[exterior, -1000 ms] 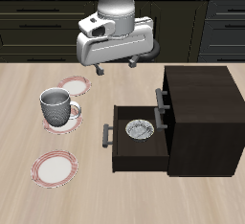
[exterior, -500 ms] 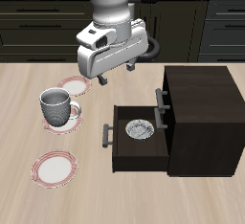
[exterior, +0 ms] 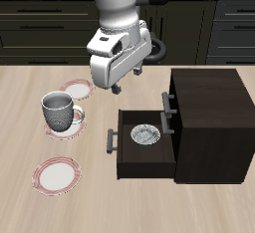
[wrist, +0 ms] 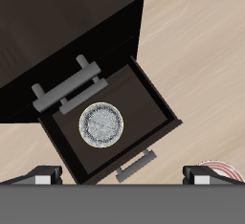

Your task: Place the bowl on the nearest plate relative to the robot

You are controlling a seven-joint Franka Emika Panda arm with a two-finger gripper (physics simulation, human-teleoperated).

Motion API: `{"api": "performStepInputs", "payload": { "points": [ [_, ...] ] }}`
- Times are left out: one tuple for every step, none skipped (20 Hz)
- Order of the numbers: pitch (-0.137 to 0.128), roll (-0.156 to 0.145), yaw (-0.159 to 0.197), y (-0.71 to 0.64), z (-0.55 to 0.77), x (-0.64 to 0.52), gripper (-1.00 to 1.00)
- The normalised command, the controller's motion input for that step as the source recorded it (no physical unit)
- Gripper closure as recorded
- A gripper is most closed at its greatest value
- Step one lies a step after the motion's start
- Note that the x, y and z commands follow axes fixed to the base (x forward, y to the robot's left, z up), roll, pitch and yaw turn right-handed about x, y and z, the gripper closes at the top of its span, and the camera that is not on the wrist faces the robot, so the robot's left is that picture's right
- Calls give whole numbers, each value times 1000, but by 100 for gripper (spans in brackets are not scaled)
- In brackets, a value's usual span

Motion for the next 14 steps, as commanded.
{"api": "performStepInputs", "payload": {
  "points": [
    [-142,-32,581,95,-120,-64,-100],
    [109,47,-205,-63,47,7,-100],
    [-75,34,291,133,-102,-38,-100],
    [-86,-27,330,17,-24,-6,-100],
    [-8,16,324,-8,-92,123,-100],
    [-106,-5,241,60,3,0,-100],
    [-89,8,360,77,-52,-13,-100],
    [-51,6,191,77,-25,25,-100],
    [-255,-25,582,130,-33,-32,-100],
    [97,33,-36,7,-69,66,-100],
    [-170,-27,482,79,-116,-12,-100],
    [-108,0,399,84,-41,9,-100],
    [66,7,-235,61,32,-69,-100],
    [-89,32,521,73,-114,86,-100]
  ]
}}
